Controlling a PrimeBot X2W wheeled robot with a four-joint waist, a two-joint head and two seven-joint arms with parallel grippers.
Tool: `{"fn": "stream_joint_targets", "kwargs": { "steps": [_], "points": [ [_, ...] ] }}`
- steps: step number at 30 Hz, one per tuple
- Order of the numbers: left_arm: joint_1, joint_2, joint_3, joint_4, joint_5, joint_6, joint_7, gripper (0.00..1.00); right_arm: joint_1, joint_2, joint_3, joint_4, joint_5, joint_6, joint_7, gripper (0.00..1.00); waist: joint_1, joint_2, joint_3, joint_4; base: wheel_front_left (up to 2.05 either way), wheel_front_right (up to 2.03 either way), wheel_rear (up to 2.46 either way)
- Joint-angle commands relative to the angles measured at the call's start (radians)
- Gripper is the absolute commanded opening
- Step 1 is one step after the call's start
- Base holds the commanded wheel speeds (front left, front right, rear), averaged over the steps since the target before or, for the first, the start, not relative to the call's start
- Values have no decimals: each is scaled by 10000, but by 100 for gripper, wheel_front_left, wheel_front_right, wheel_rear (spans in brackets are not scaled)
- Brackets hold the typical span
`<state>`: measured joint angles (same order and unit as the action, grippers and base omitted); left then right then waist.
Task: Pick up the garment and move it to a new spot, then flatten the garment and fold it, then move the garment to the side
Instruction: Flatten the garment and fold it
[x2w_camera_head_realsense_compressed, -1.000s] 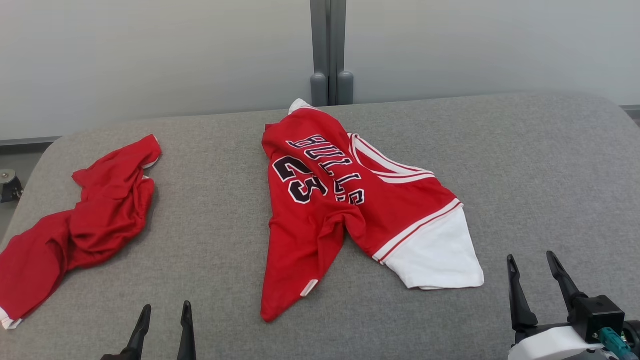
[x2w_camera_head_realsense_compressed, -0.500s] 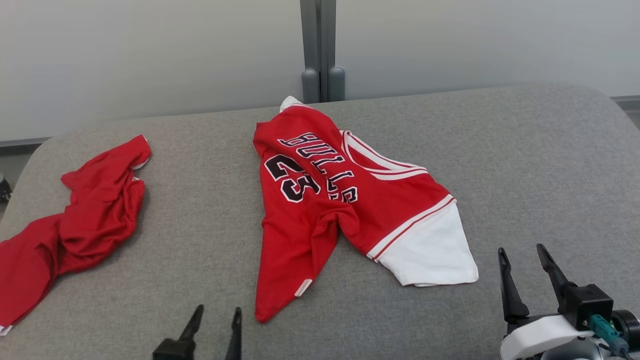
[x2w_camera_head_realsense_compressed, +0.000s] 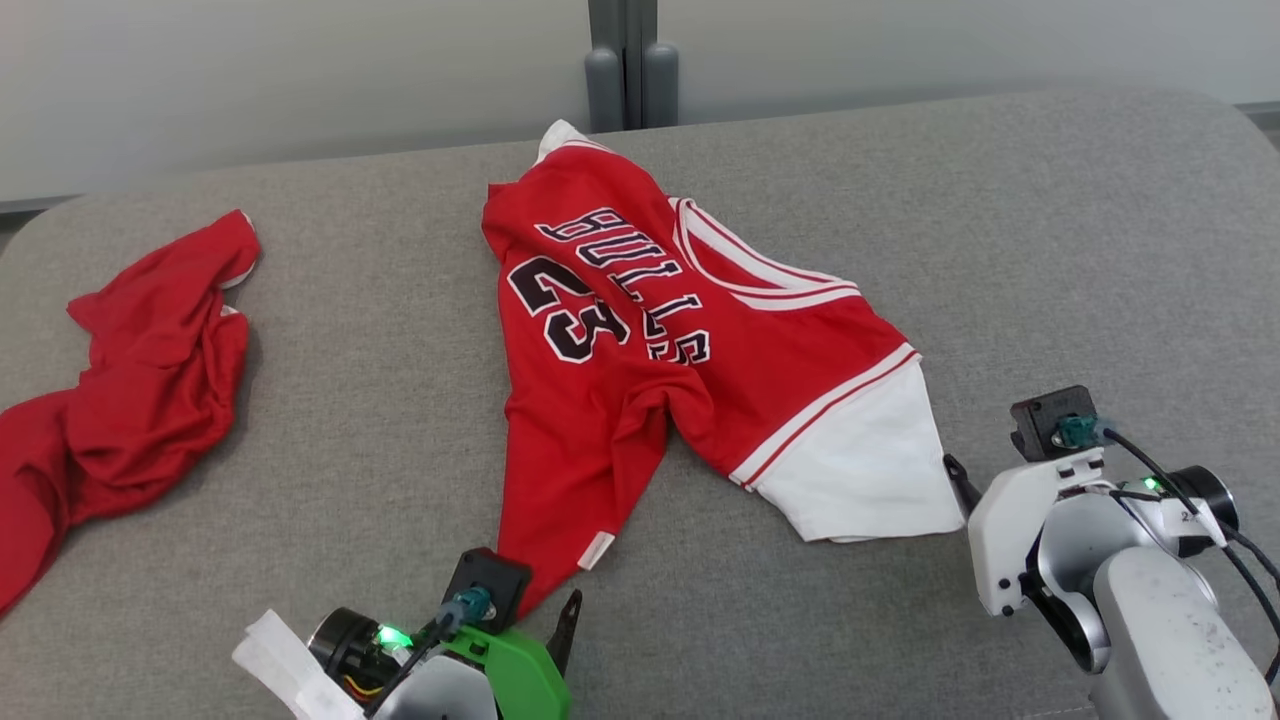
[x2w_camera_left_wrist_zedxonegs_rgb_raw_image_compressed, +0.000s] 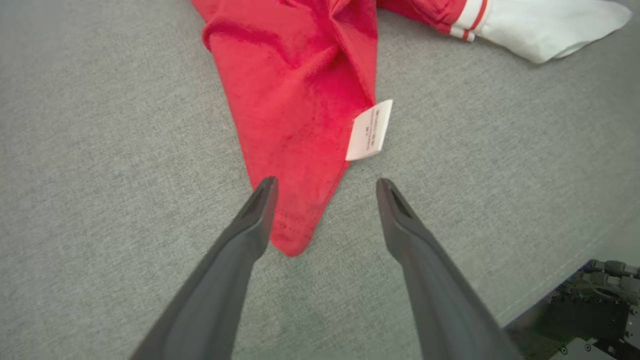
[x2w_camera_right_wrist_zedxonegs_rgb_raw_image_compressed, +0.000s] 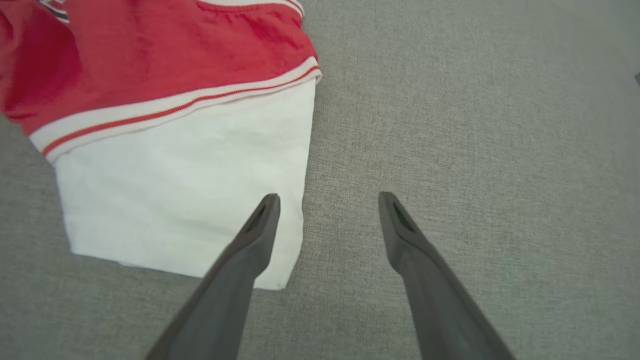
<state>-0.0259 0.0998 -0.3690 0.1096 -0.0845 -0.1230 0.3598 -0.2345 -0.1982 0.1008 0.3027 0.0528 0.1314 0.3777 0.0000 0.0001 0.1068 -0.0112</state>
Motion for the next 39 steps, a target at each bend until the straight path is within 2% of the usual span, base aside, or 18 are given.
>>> {"fn": "stream_joint_targets", "kwargs": {
  "steps": [1, 2, 3, 4, 6, 7, 9, 17, 20, 21, 24, 28, 30, 31, 32, 33, 35, 39],
  "points": [
    [-212, 88, -51, -32, -84, -23, 170, 85, -185, -38, 70, 60, 95, -14, 176, 100, 0, -1, 444, 16, 0, 0, 0],
    [-252, 82, -84, -46, -145, -30, 293, 60, -273, -46, 156, 89, 109, -14, 285, 100, 0, -1, 517, 21, 0, 0, 0],
    [-324, 133, -139, -49, -79, -33, 405, 47, -374, -61, 235, 129, 145, -14, 343, 100, 0, -1, 610, 30, 0, 0, 0],
    [-382, 194, -158, -60, -28, -36, 418, 46, -466, -59, 273, 173, 145, -14, 326, 100, 0, -1, 696, 28, 0, 0, 0],
    [-430, 238, -150, 12, -13, 7, 379, 61, -582, 32, 361, 283, 144, -14, 246, 100, 0, -1, 812, 24, 0, 0, 0],
    [-455, 267, -182, 60, 17, 8, 390, 50, -642, 93, 384, 332, 138, -14, 179, 100, 0, -1, 868, 17, 0, 0, 0],
    [-488, 249, -192, 117, -61, 26, 383, 47, -709, 185, 419, 459, 178, -14, 102, 100, 0, -1, 942, 7, 0, 0, 0],
    [-522, 451, -104, 540, -22, 196, 369, 49, -904, 413, 441, 996, 155, -14, -30, 100, 0, -1, 1171, -38, 0, 0, 0],
    [-494, 549, -108, 720, -6, 239, 418, 45, -920, 466, 472, 1252, 193, -14, 32, 100, 0, -1, 1237, -25, 0, 0, 0],
    [-489, 571, -109, 766, -26, 244, 425, 42, -919, 499, 497, 1339, 216, -14, 75, 100, 0, -1, 1257, -20, 0, 0, 0],
    [-441, 625, -85, 874, -77, 298, 417, 40, -880, 616, 514, 1549, 371, -11, 215, 100, 0, -1, 1275, 4, 0, 0, 0],
    [-231, 730, -51, 898, -149, 355, 467, 30, -574, 712, 773, 1663, 714, 9, 599, 100, 0, -1, 1264, 36, 0, 0, 0],
    [-142, 780, -41, 886, -156, 394, 494, 24, -373, 674, 876, 1620, 923, 21, 783, 100, 0, -1, 1239, 45, 0, 0, 0],
    [-100, 788, -45, 873, -171, 395, 497, 15, -257, 652, 959, 1588, 1071, 24, 926, 100, 0, -1, 1223, 46, 0, 0, 0],
    [-75, 793, -55, 866, -193, 401, 501, 8, -192, 635, 1041, 1531, 1196, 27, 992, 78, 0, -1, 1208, 47, 0, 0, 0],
    [-39, 801, -69, 879, -221, 383, 519, 0, -147, 610, 1031, 1429, 1389, 30, 984, 0, 0, -1, 1183, 45, 0, 0, 0],
    [34, 848, -130, 951, -251, 353, 549, 0, -118, 567, 1010, 1107, 1789, 23, 637, 0, 0, -1, 1129, 29, 0, 0, 0],
    [38, 761, -123, 816, -411, 338, 211, 0, -200, 792, -86, 429, 2632, -14, -356, 0, 0, -1, 910, -13, 0, 0, 0]
  ]
}}
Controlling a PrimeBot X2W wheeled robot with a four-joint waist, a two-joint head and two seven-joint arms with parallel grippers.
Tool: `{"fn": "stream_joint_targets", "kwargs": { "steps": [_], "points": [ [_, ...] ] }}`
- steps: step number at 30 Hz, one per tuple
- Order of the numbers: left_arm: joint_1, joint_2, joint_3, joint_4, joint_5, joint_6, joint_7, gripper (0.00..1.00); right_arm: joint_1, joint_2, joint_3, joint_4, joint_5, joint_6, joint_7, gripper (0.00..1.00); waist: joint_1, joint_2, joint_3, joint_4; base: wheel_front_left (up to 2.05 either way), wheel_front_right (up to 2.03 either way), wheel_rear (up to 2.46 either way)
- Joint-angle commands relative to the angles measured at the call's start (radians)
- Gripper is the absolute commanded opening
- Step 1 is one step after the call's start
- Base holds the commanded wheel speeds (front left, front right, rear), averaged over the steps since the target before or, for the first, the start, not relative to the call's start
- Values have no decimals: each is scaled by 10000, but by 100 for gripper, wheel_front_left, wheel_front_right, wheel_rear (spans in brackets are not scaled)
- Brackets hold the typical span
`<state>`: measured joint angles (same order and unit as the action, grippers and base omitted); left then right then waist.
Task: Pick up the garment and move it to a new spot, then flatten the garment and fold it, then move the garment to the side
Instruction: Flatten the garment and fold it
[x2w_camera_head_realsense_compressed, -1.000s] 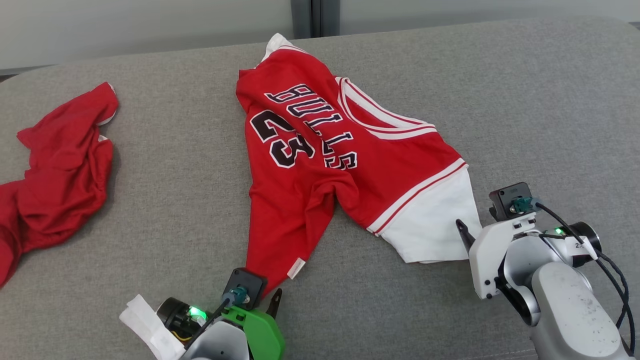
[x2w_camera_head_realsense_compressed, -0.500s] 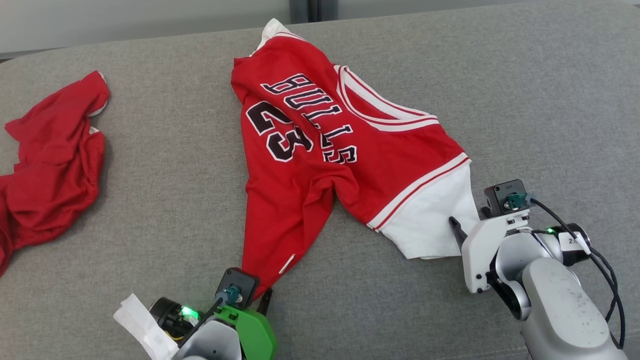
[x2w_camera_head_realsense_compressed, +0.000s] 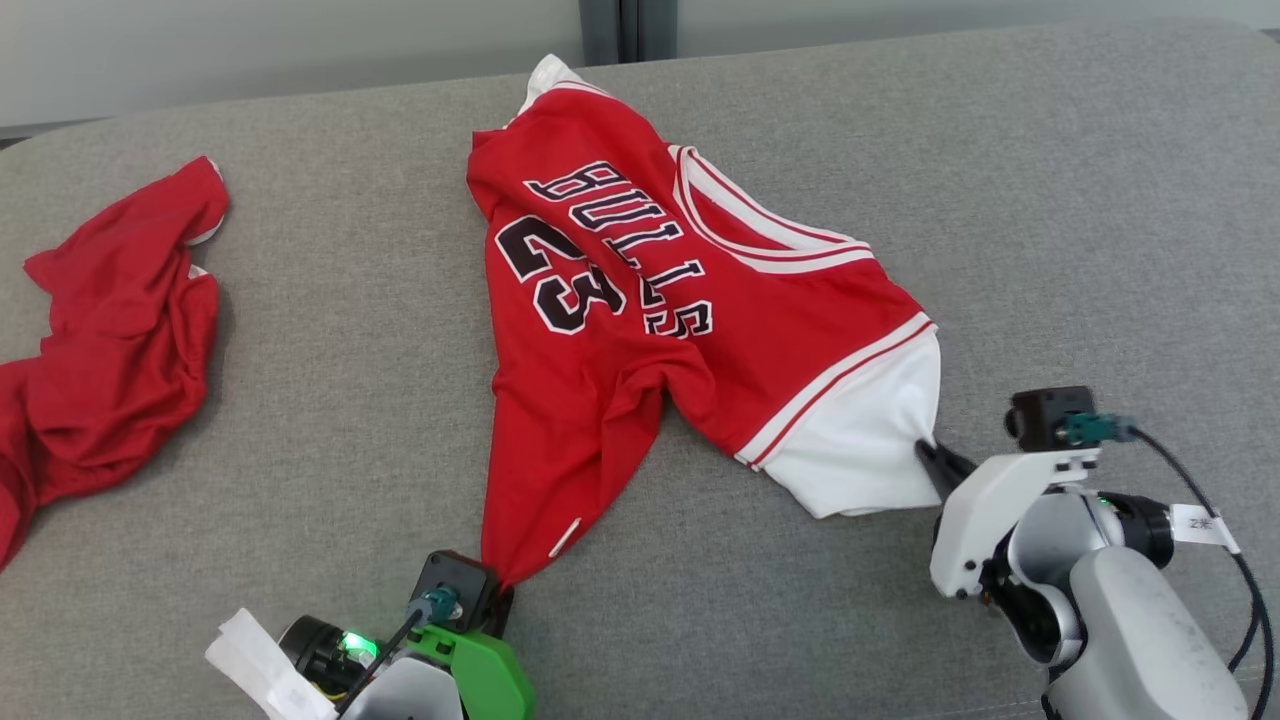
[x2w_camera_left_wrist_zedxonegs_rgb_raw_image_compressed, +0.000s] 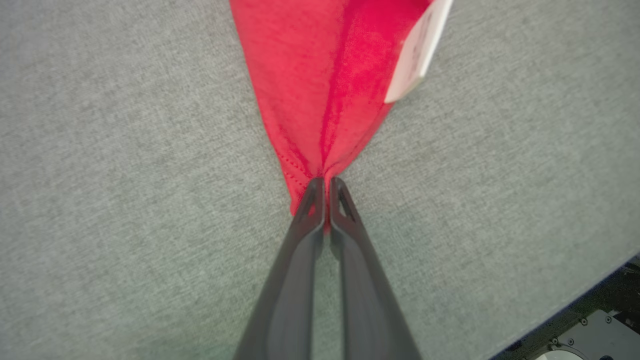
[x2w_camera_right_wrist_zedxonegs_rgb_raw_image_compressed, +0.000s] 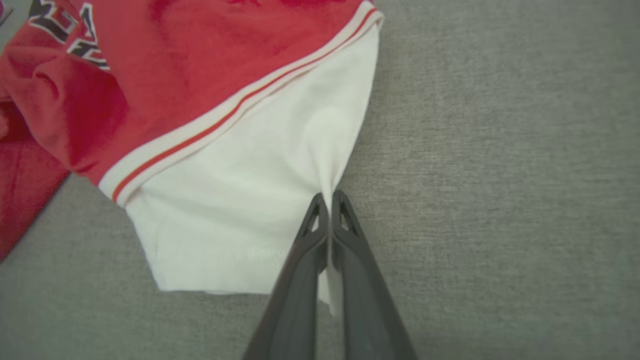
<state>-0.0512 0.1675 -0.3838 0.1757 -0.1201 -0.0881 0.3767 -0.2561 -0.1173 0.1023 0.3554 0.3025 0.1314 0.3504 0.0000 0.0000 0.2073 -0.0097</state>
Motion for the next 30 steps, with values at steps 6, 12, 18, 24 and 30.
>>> {"fn": "stream_joint_targets", "kwargs": {
  "steps": [6, 12, 18, 24, 30],
  "points": [
    [225, 37, 527, -1713, -915, -72, -150, 0, 243, 246, -1122, -2478, 2733, -8, -418, 0, 0, 0, -661, -100, 0, 0, 0],
    [-3, 610, 1068, -5044, -1788, -198, 742, 0, 536, 182, -2889, -6056, 4622, -6, 75, 0, 0, 0, -1189, -67, 0, 0, 0],
    [-1190, 1460, 1380, -7656, -2420, -316, 2063, 0, -171, 301, -4555, -8819, 5318, -6, 1503, 0, 0, 0, -1405, -114, 0, 0, 0],
    [-2970, 2246, 1161, -8759, -3688, -396, 3569, 0, -2093, 430, -5440, -10119, 5042, -6, 3417, 0, 0, 0, -1186, -324, 0, 0, 0],
    [-4950, 2703, 1227, -8105, -4721, -405, 4516, 0, -4340, 479, -5449, -9691, 3867, -6, 4849, 0, 0, 0, -172, -500, 0, 0, 0]
  ]
}}
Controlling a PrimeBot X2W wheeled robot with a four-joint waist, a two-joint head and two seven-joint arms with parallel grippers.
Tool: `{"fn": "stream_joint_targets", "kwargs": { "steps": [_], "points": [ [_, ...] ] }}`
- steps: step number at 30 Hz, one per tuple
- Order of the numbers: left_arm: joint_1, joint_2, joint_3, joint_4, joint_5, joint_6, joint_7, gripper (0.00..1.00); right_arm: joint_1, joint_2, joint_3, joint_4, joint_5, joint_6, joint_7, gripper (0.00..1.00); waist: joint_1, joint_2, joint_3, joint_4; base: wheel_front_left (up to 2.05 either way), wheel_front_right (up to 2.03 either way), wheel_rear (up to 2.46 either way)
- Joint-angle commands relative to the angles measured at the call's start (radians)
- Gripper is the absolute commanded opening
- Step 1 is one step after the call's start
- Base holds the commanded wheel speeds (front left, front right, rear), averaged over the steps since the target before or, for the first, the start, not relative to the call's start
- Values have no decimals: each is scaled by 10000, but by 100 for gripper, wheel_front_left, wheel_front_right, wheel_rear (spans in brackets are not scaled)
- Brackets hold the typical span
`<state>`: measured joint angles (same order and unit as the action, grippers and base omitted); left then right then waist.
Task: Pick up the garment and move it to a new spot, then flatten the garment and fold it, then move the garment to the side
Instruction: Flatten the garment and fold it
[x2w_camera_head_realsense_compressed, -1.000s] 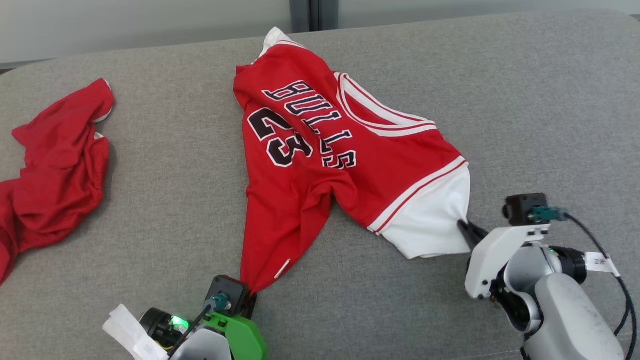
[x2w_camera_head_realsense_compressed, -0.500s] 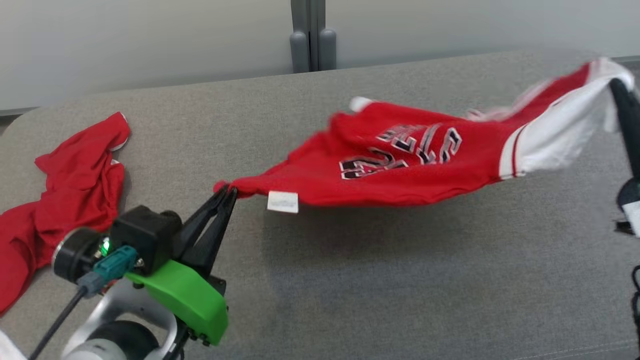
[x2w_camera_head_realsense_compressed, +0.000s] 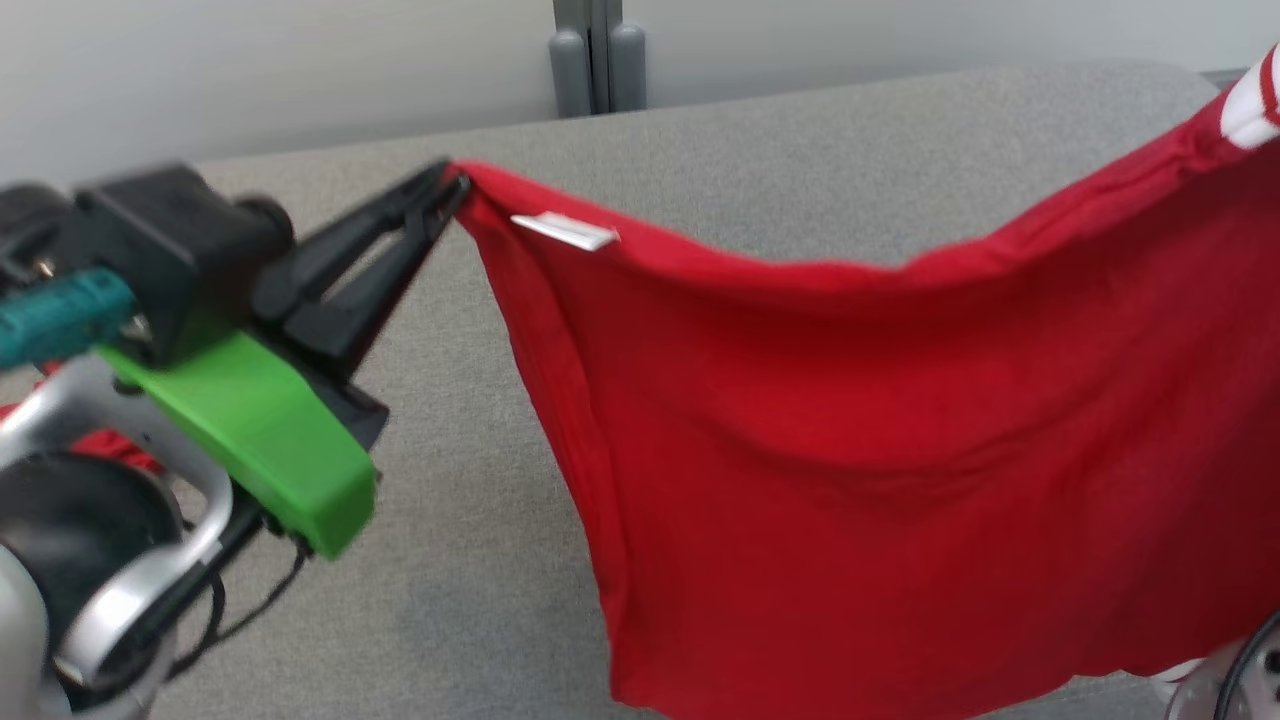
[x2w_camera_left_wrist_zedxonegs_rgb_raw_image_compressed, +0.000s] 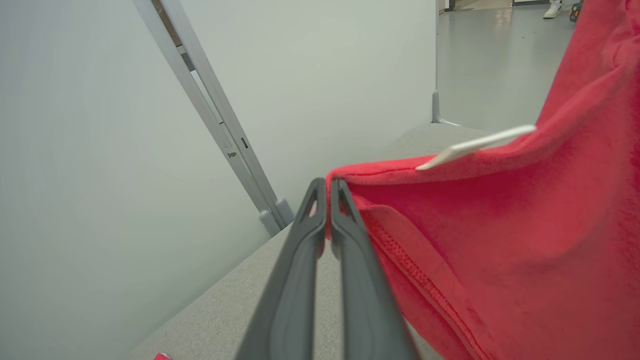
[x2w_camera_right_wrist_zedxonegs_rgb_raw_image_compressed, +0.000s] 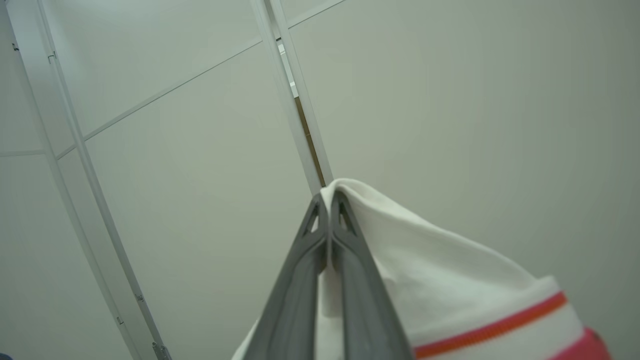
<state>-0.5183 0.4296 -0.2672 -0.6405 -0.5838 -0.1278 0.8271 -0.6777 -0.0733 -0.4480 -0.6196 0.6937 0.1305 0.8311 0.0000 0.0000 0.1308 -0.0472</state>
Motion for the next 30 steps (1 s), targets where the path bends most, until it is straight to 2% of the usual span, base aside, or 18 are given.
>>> {"fn": "stream_joint_targets", "kwargs": {
  "steps": [1, 6, 10, 14, 16, 19, 22, 25, 30],
  "points": [
    [-679, 81, 123, 392, -231, -11, 71, 0, -581, 74, 86, 327, -290, 3, 85, 0, 0, 0, 850, -132, 0, 0, 0],
    [-3145, 262, 161, 2381, -97, -23, 217, 0, -2615, 169, 774, 1930, -1633, 3, -198, 0, 0, 0, 2391, -53, 0, 0, 0],
    [-5976, 155, -229, 4597, 724, -22, -473, 0, -4938, 205, 1319, 3912, -3019, 2, -1261, 0, 0, 0, 3843, 65, 0, 0, 0],
    [-8867, -159, -691, 7410, 2165, -21, -2634, 0, -7535, 222, 1552, 6516, -3896, 3, -3190, 0, 0, 0, 5081, 51, 0, 0, 0],
    [-9784, -506, -740, 8671, 2518, 10, -3603, 0, -8355, 238, 1820, 7694, -4349, 3, -4046, 0, 0, 0, 5412, 19, 0, 0, 0],
    [-10683, -699, -854, 10170, 2994, 26, -5028, 0, -9125, 207, 2155, 9000, -4580, 2, -4999, 0, 0, 0, 5761, -48, 0, 0, 0],
    [-10686, -1005, -913, 11396, 3043, 45, -6396, 0, -9047, 217, 2325, 9955, -4064, 3, -5846, 0, 0, 0, 5940, -83, 0, 0, 0],
    [-9835, -918, -1266, 12194, 3145, 14, -7488, 0, -7893, 218, 2640, 10304, -3426, 2, -6496, 0, 0, 0, 5726, -117, 0, 0, 0],
    [-7232, -873, -1789, 12914, 2824, -3, -9013, 0, -4213, 203, 3303, 9331, -2317, 2, -7044, 0, 0, 0, 4616, -133, 0, 0, 0]
  ]
}}
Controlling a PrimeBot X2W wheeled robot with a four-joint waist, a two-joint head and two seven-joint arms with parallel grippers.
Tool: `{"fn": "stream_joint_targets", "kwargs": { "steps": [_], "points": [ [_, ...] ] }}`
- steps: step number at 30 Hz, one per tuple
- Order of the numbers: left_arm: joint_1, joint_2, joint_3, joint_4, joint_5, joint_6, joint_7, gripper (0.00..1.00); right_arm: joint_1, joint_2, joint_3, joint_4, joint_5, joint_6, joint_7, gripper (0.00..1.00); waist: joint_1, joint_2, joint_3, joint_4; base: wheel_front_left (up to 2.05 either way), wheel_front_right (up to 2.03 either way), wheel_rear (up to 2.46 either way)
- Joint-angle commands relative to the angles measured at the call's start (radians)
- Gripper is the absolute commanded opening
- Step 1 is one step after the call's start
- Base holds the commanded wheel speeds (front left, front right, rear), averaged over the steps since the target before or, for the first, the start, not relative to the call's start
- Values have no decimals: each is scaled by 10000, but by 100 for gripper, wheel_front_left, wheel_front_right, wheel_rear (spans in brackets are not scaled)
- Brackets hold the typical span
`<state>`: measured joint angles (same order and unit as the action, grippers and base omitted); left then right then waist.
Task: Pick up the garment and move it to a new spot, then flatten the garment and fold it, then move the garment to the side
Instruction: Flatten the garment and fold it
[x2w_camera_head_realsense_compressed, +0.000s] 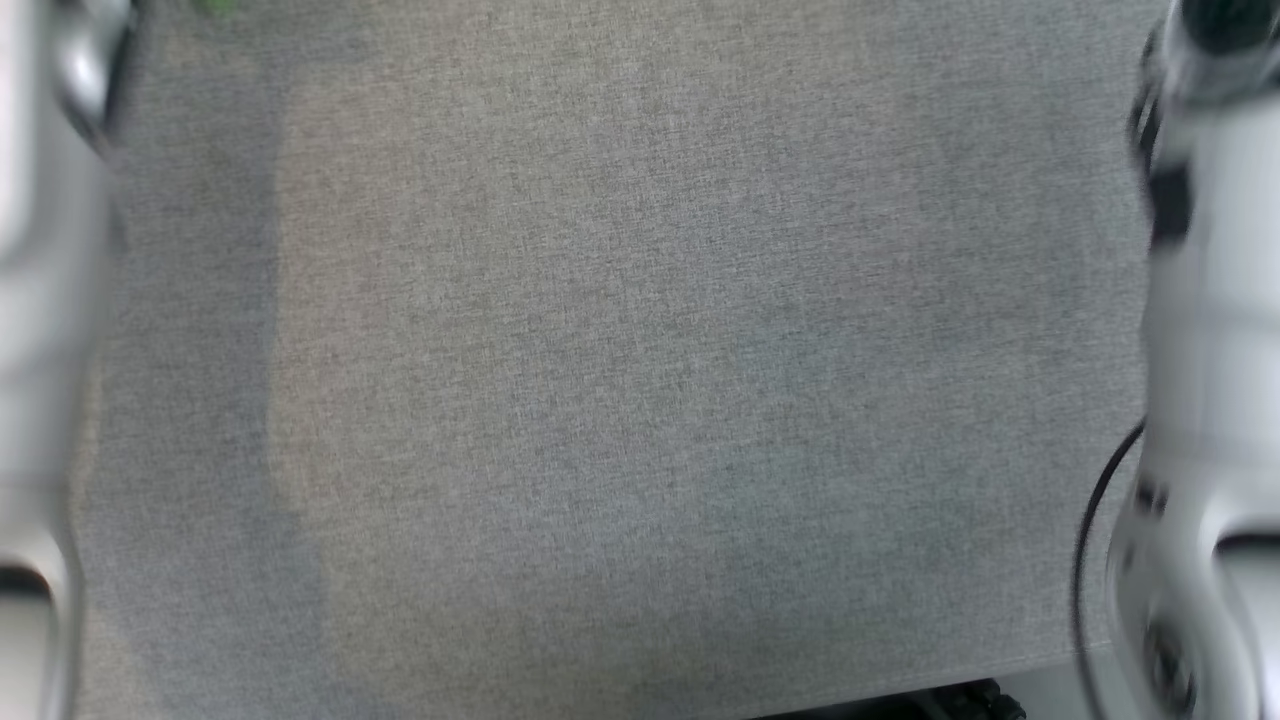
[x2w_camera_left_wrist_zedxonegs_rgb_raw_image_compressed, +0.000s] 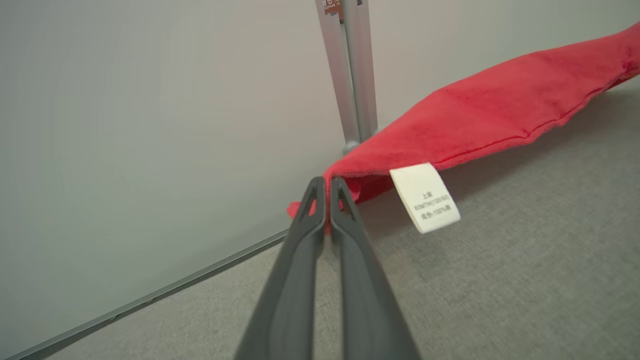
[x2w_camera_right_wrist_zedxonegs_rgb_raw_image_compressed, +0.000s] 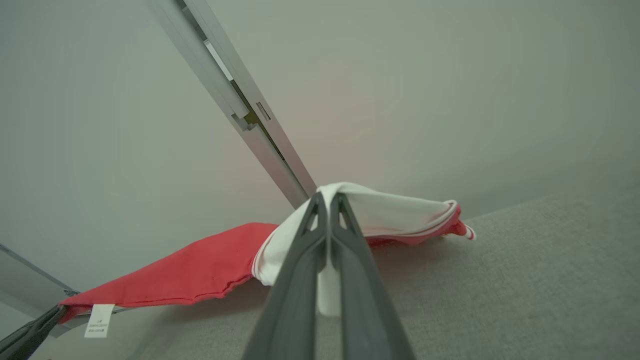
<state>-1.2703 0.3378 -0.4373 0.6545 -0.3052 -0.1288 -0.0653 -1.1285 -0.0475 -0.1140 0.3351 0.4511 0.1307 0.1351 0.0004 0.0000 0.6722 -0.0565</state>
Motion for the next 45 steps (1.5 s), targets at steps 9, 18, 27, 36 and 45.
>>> {"fn": "stream_joint_targets", "kwargs": {
  "steps": [9, 18, 27, 36, 45],
  "points": [
    [6076, 256, -525, -2046, -829, 494, -700, 0, 7198, -58, -289, -3922, 1109, 0, 330, 0, -4, 0, -2926, -31, 0, 0, 0],
    [10987, 597, -1100, -5805, -1287, 1954, 281, 0, 12420, -45, -722, -6258, 1439, 0, 812, 0, -4, 0, -4546, 310, 0, 0, 0],
    [13632, 876, -1494, -8656, -1955, 3012, 1836, 0, 14880, -41, -790, -6157, 1706, 1, 4, 0, -4, 0, -4306, 571, 0, 0, 0],
    [11505, 868, -1300, -8406, -2335, 2411, 3106, 0, 12190, -48, -977, -5400, 570, 1, 1104, 0, -4, 0, -3910, 550, 0, 0, 0],
    [8706, 622, -1241, -6855, -2684, 1743, 4602, 0, 8613, -591, -993, -4051, -539, 0, 2986, 0, -4, 0, -3304, 607, 0, 0, 0]
  ]
}}
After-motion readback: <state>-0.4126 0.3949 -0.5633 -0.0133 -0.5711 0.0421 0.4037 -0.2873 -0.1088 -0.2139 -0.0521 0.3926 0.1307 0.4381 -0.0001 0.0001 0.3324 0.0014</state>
